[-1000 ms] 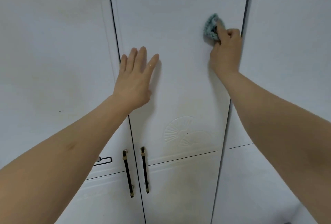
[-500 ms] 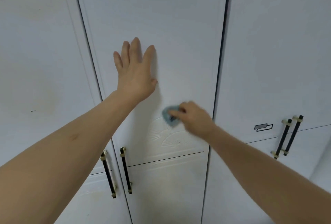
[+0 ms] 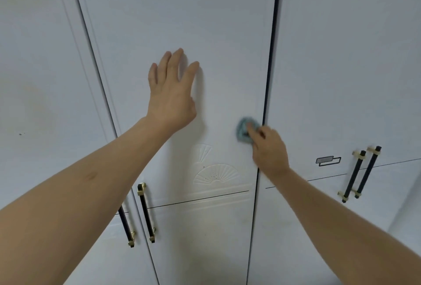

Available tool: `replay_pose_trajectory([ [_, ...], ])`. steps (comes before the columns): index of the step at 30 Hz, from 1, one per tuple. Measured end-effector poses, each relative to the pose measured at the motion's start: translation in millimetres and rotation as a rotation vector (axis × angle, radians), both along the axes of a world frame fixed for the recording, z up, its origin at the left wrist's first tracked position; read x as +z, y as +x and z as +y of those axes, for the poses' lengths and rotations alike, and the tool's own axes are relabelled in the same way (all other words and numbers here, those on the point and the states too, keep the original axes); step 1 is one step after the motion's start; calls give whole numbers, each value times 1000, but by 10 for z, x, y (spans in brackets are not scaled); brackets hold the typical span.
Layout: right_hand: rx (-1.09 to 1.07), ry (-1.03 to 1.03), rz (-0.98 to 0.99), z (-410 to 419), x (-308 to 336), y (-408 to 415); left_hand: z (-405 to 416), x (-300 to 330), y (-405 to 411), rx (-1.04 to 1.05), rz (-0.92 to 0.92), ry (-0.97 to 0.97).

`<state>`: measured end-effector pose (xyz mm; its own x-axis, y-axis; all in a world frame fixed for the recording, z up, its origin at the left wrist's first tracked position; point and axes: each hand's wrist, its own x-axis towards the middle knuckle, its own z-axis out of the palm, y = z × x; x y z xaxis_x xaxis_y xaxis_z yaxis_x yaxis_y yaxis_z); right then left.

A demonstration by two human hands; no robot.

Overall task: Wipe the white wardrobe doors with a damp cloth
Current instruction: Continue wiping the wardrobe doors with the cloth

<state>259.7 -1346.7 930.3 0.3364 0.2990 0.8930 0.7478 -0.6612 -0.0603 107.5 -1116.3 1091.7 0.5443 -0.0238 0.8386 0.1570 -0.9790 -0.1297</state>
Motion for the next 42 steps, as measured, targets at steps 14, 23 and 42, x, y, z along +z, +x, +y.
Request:
replay_pose_trajectory([
  [14,-23,285,125,386,1753,-304,229,66,-271,-89,-40,-9],
  [23,129,-271,-67,1253,37,-872,747,-319,-644,-133,109,16],
  [42,-3,-99,-4,2021,1261,-1318,1164,-311,-993,-328,38,-212],
])
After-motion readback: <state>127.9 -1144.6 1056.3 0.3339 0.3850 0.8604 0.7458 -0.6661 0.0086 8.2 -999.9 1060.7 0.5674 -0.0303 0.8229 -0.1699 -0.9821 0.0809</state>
